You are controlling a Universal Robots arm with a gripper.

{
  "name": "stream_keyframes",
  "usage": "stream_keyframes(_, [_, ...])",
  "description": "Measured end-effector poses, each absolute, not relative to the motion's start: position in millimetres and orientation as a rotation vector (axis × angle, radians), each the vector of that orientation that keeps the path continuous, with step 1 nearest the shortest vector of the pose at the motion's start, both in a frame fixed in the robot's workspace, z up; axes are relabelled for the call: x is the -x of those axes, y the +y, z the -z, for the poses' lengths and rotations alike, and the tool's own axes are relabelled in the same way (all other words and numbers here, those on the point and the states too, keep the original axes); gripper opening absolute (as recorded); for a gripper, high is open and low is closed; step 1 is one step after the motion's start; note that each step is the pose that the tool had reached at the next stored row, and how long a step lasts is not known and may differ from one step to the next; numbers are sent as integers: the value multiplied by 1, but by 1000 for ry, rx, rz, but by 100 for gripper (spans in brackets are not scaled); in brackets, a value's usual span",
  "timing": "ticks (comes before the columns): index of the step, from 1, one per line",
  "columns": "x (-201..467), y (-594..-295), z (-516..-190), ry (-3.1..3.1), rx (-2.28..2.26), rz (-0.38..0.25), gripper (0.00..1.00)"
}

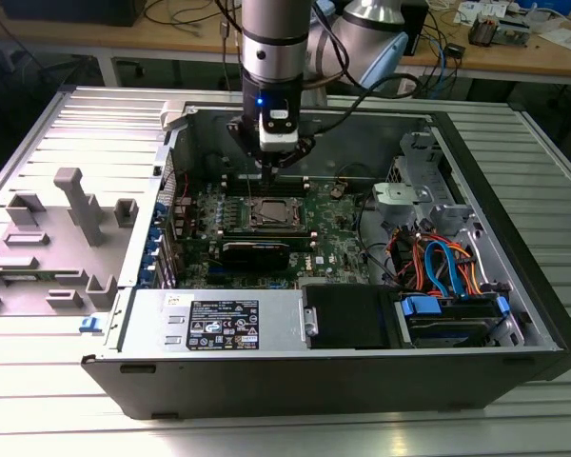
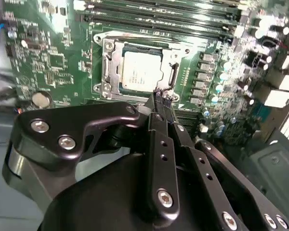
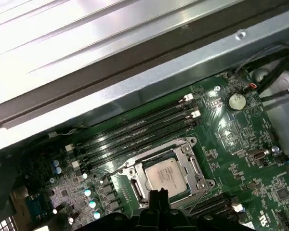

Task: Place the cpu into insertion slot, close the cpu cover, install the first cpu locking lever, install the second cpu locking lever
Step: 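Install the first cpu locking lever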

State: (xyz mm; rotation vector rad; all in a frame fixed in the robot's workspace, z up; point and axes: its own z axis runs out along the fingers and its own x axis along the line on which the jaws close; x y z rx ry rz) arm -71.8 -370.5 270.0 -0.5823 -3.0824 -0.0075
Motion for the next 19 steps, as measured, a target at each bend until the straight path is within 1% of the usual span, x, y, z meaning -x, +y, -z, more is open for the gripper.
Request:
stream_keyframes(1, [72, -371, -267, -3100, 470, 14, 11])
stream_keyframes(4, [72, -371, -265, -3112, 373, 22, 11])
stream_keyframes(8, [78, -370, -264, -3115, 339, 37, 11])
stream_keyframes(12, [101, -370, -264, -3115, 326, 54, 11])
stream_keyframes(19, [101, -371, -259, -3126, 81, 74, 11])
